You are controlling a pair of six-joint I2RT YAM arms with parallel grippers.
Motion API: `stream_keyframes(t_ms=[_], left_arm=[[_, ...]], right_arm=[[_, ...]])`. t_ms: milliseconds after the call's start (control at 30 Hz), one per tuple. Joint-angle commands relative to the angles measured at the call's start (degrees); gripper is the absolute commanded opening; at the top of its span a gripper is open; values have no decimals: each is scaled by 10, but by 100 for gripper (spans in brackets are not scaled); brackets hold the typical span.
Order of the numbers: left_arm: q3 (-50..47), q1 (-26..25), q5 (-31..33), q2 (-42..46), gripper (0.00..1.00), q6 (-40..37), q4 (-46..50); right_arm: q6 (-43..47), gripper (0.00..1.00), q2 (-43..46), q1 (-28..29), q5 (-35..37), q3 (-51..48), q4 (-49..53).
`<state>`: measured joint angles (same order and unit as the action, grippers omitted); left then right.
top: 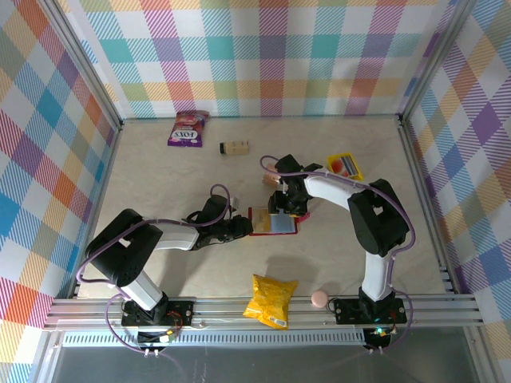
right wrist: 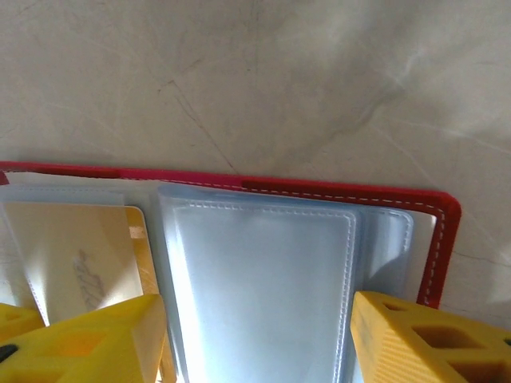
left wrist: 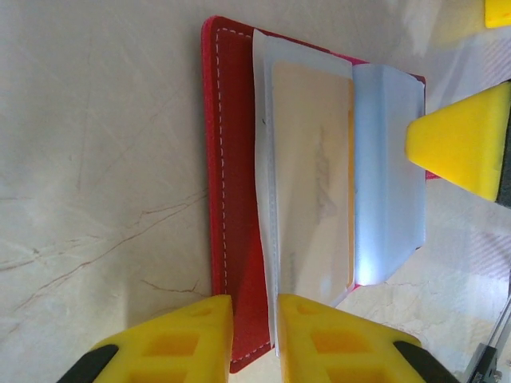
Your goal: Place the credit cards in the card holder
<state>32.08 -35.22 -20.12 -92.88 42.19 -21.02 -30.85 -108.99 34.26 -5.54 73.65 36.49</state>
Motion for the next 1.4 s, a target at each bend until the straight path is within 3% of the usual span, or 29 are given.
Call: stream_keyframes(t_ms=[0, 467, 800, 1100, 1367], left_arm=[[8, -2, -8, -11, 22, -7, 13], [5, -1, -2, 9, 22, -15, 22], [6, -1, -4, 6, 22, -15, 20], [6, -1, -5, 4, 22, -15, 19], [6, -1, -5, 5, 22, -16, 21]], right_arm=[[-4, 62, 4, 11, 3, 20, 8], [-3, 62, 31, 27, 36, 28, 26], [3, 65, 20, 27, 120, 41, 71], [7, 65, 4, 27, 57, 41, 43], [0, 66, -20, 26, 63, 45, 38]])
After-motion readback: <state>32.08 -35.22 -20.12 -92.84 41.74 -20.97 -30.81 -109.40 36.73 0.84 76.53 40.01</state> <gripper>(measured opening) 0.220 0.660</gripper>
